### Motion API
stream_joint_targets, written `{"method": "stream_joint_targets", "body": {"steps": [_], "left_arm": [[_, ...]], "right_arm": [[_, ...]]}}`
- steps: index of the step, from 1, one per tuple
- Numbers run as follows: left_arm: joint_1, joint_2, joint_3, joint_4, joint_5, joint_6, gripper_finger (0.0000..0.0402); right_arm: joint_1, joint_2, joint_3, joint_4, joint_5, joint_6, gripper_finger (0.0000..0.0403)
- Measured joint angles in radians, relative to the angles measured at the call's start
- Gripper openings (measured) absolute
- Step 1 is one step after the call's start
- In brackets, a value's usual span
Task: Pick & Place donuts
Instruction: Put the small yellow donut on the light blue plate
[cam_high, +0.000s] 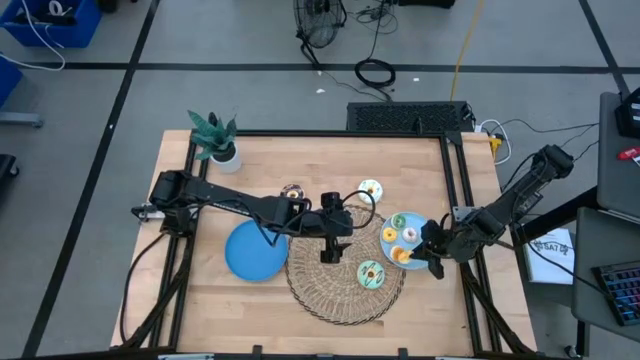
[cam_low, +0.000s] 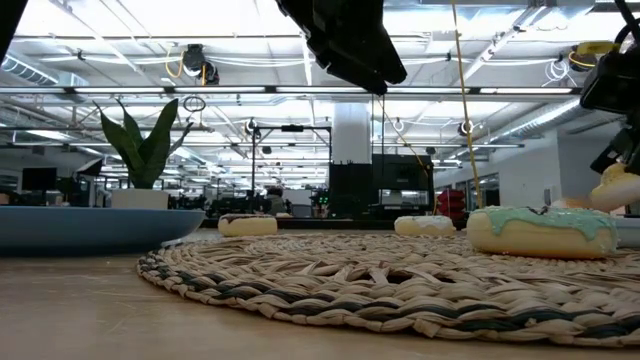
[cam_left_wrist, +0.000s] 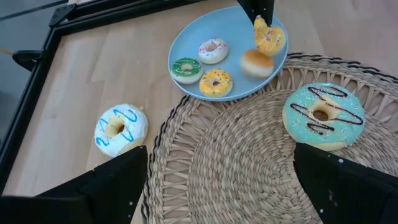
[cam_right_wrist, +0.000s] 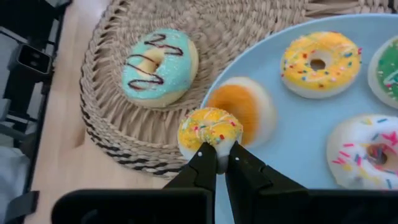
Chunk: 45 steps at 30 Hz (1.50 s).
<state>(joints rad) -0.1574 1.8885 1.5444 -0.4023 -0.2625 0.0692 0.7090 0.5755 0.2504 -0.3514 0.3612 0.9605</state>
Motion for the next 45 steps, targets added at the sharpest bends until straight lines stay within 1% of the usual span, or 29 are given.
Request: {"method": "stream_joint_targets", "body": {"steps": [7,10,15,17,20,22,27,30,32,37,41,45], "left_arm": [[0.0,0.0,0.0,0.0,0.0,-0.002,0.0397],[0.0,0.0,0.0,0.0,0.0,-0.003,0.0397],[0.0,0.0,0.0,-0.005,0.0,-0.008,0.0397],[0.0,0.0,0.0,-0.006,0.0,-0.008,0.0397],[0.0,0.0,0.0,-0.006,0.0,-0.008,0.0397],[0.0,0.0,0.0,-0.006,0.0,-0.007,0.0397],[0.0,0.0,0.0,-0.006,0.0,-0.014,0.0397],[0.0,0.0,0.0,-0.006,0.0,-0.018,0.0397],[0.0,0.0,0.0,-0.006,0.0,-0.019,0.0397],[0.0,0.0,0.0,-0.006,0.0,-0.02,0.0397],[0.0,0.0,0.0,-0.005,0.0,-0.022,0.0397],[0.0,0.0,0.0,-0.004,0.0,-0.023,0.0397]], "right_arm": [[0.0,-0.06,0.0,0.002,-0.006,-0.011,0.0011],[0.0,-0.08,0.0,-0.003,-0.033,-0.01,0.0011],[0.0,-0.084,0.0,-0.086,-0.05,0.034,0.0011],[0.0,-0.082,0.0,-0.145,-0.042,0.06,0.0011],[0.0,-0.082,0.0,-0.209,0.008,0.083,0.0011],[0.0,-0.082,0.0,-0.222,0.034,0.086,0.0011],[0.0,-0.082,-0.001,-0.223,0.03,0.076,0.0024],[0.0,-0.082,-0.012,-0.218,0.027,0.075,0.0042],[0.0,-0.082,-0.022,-0.214,0.026,0.075,0.0062],[0.0,-0.082,-0.034,-0.208,-0.02,0.085,0.0133],[0.0,-0.083,-0.035,-0.169,-0.021,0.037,0.0189],[-0.002,-0.084,-0.035,-0.172,0.001,0.033,0.0216]]}}
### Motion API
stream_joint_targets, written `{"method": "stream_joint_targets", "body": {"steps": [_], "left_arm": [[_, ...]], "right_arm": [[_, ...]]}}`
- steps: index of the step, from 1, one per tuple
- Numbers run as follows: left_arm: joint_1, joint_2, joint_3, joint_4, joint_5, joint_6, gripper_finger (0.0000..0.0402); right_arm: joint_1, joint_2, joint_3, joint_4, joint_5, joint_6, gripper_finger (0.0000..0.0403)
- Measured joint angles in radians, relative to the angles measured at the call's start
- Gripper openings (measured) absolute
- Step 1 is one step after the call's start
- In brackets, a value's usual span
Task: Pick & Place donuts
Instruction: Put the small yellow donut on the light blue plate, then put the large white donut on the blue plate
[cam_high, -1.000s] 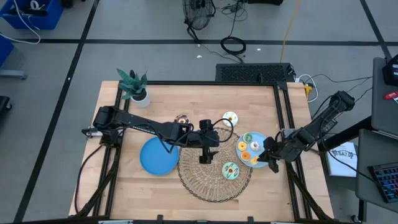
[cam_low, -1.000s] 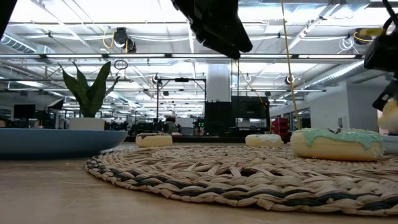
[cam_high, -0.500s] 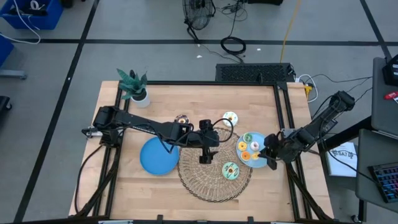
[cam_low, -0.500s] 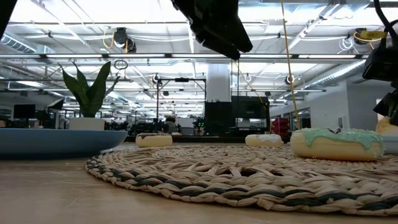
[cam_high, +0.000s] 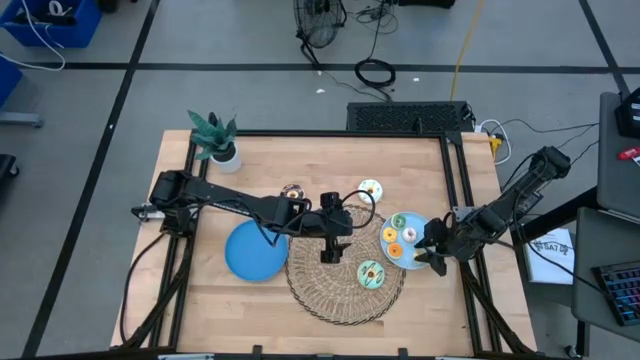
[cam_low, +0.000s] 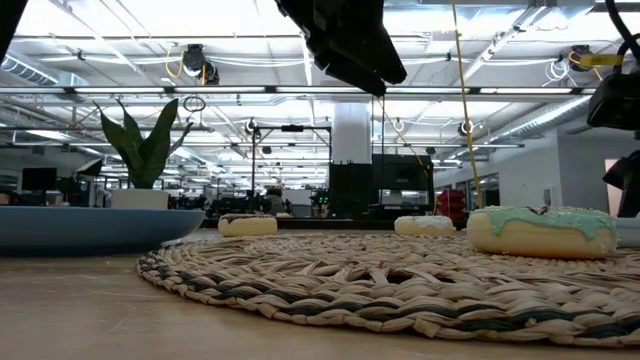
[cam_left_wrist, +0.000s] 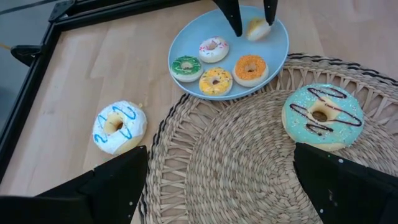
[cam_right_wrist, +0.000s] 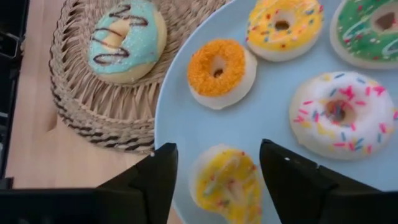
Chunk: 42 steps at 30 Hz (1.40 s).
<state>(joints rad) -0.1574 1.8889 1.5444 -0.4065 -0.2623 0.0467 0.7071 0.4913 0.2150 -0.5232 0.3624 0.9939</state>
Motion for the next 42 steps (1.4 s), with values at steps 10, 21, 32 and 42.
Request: {"method": "stream_joint_targets", "body": {"steps": [10,21,32,42], "left_arm": [[0.0,0.0,0.0,0.019,0.0,0.0,0.0397],[0.002,-0.015,-0.002,0.009,0.006,0.001,0.0397],[0.01,-0.221,-0.091,0.059,0.109,0.086,0.0397],[0.124,-0.591,-0.787,0.7,0.166,-0.065,0.0397]], "right_arm": [[-0.001,-0.048,0.01,0.113,0.114,-0.167,0.0211],[-0.001,-0.12,0.029,0.68,0.427,-0.869,0.0206],[-0.019,-0.126,0.031,1.11,0.525,-1.428,0.0204],[-0.049,-0.126,0.049,1.042,0.659,-1.393,0.0198]]}}
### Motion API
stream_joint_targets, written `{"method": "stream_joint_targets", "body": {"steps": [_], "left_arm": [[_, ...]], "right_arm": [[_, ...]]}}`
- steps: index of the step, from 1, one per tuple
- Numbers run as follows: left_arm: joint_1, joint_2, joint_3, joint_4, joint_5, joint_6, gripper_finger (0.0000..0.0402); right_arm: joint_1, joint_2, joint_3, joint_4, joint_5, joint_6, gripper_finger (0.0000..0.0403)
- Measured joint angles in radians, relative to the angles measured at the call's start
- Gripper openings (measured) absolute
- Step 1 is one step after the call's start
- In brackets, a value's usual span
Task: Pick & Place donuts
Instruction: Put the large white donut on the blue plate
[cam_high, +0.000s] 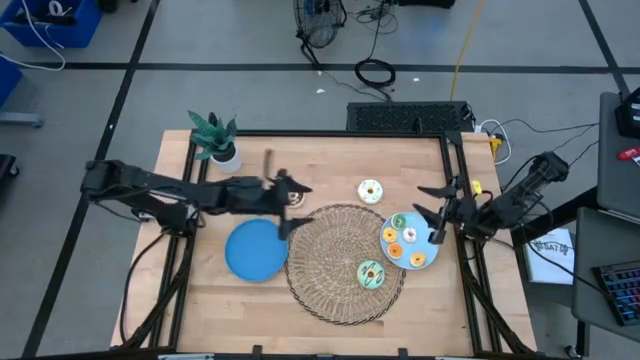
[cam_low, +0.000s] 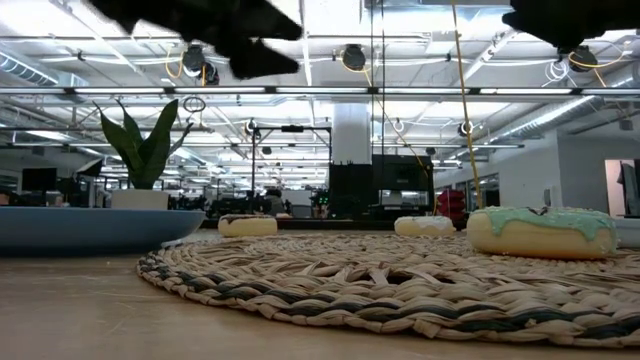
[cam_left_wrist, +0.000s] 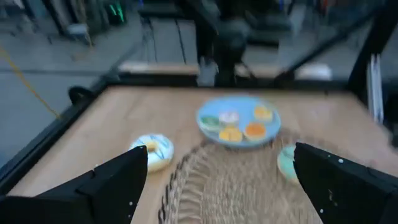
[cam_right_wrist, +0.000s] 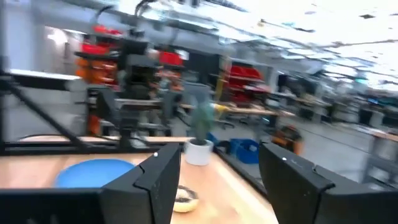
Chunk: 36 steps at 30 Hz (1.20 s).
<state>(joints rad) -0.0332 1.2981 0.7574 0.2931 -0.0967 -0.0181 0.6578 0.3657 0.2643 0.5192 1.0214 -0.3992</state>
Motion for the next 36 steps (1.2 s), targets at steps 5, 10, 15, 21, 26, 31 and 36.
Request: {"method": "stream_joint_targets", "body": {"steps": [5,10,15,21,26,31,36], "left_arm": [[0.012,-0.154,-0.256,0.282,0.001,-0.053,0.0397],[0.009,-0.252,-0.398,0.377,-0.007,-0.085,0.0397],[0.009,-0.287,-0.459,0.418,-0.008,-0.085,0.0397],[0.009,-0.312,-0.508,0.482,-0.038,-0.076,0.0397],[0.009,-0.376,-0.63,0.573,-0.07,-0.091,0.0397],[0.009,-0.436,-0.748,0.653,-0.075,-0.111,0.0397],[0.007,-0.464,-0.747,0.545,-0.134,-0.116,0.0397]], "right_arm": [[-0.073,0.077,0.145,-0.22,0.102,0.004,0.0196],[-0.204,0.237,0.373,-0.54,-0.041,0.14,0.0194],[-0.474,0.45,0.639,-0.934,-0.367,0.313,0.0178],[-0.812,0.645,0.732,-1.063,-0.681,0.333,0.0156],[-0.914,0.731,0.67,-1.011,-0.767,0.31,0.0156],[-0.927,0.778,0.613,-1.001,-0.765,0.285,0.0152],[-0.923,0.801,0.558,-0.962,-0.767,0.265,0.014]]}}
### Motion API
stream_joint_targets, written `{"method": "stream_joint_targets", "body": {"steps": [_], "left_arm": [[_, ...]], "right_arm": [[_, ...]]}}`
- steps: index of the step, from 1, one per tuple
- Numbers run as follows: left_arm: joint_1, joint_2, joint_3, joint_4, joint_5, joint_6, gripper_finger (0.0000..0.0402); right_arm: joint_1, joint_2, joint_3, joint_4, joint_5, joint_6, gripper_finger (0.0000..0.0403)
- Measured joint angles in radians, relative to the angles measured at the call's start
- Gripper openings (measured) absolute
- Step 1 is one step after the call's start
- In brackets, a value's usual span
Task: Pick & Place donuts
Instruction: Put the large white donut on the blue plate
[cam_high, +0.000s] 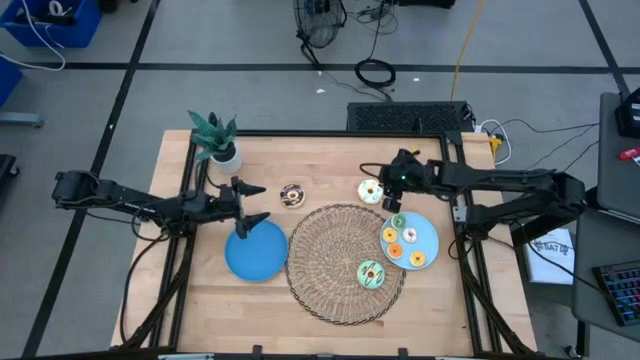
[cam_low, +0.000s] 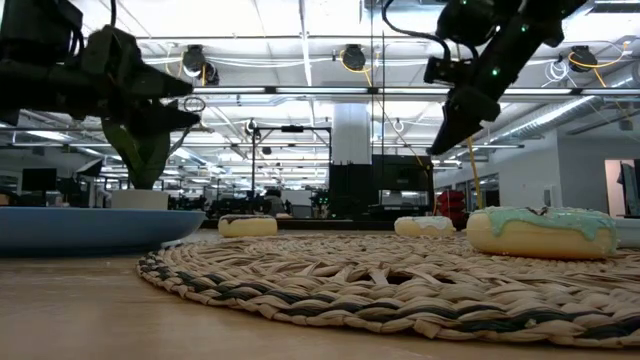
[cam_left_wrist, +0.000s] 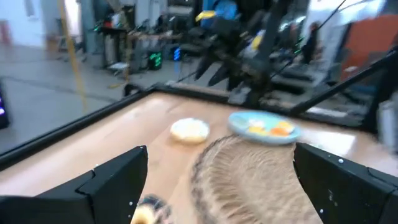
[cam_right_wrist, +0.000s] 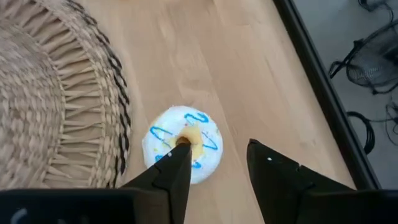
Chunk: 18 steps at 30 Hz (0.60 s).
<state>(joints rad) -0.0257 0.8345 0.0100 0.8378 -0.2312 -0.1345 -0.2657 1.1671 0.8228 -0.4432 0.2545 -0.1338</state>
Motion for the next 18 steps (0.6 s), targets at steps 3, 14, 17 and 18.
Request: {"method": "stream_joint_targets", "body": {"steps": [3,14,17,18], "left_arm": [[0.0,0.002,0.0,-0.013,-0.059,0.007,0.0397],[0.0,0.009,0.0,-0.025,-0.073,-0.001,0.0397],[0.0,0.009,0.0,-0.025,-0.071,0.0,0.0397],[0.0,0.009,0.0,-0.025,-0.068,0.0,0.0397]], "right_arm": [[0.002,0.002,-0.043,0.092,-0.027,-0.009,0.0132],[-0.031,0.093,-0.079,0.135,-0.048,0.062,0.0189],[-0.03,0.162,-0.079,0.143,-0.049,0.07,0.0239],[-0.03,0.186,-0.079,0.145,-0.048,0.07,0.0255]]}}
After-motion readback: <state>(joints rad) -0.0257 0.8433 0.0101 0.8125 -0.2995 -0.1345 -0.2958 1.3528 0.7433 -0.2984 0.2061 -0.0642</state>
